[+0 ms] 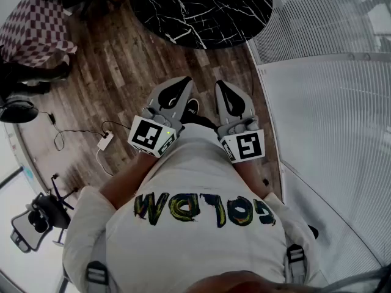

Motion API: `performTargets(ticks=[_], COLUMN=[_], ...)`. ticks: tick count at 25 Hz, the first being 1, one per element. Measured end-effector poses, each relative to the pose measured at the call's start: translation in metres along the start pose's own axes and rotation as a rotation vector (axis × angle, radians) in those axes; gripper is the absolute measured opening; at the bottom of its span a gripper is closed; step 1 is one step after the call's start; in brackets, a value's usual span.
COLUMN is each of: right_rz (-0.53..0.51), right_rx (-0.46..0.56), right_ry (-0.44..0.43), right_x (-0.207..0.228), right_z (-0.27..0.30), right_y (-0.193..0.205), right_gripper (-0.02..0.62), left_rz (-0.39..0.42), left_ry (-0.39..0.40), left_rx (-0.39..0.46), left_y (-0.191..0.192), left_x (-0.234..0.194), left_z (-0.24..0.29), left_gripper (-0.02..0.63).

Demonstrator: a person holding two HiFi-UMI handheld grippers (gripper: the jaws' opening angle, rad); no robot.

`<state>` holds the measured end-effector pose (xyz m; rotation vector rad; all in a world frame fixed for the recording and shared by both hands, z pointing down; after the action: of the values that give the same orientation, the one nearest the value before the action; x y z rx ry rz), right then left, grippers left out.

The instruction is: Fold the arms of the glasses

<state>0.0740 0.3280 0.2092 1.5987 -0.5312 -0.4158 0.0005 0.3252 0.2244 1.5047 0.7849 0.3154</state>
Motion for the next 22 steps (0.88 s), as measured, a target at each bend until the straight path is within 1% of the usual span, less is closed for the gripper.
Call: performTargets(ticks=[8,18,22], right_rz=[0.022,0.046,0.053], right_rx=[-0.016,-0.015,-0.021], right_ry=[0.019,0.020,0.025], right_x=[0.013,0.036,0.045], right_z=[-0.004,-0.022,-0.023], right_y=[0.005,0.010,0.012], right_gripper=[0.003,0.003,0.003], left_rz=[-0.017,-0.027,-0.023], left_ry=[0.000,-0.010,-0.020], left_rx=[-0.016,-0.042,-0.051], left_y=[0.006,0.026,0.026], left_x=[0.004,0.025,0.022], left_z=[0.009,0.023,0.031], left_gripper=[0.002,0.002,0.002])
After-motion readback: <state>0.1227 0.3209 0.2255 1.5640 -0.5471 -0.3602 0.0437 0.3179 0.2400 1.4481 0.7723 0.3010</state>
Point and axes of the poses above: the fingertips, and each gripper's own axes: z forward along the fingers, x to its right, y out of its underside, the point moved 1 cm from there along -z, backward along the fingers, and after that the axes turned 14 degrees about x, right-handed, at the moved point
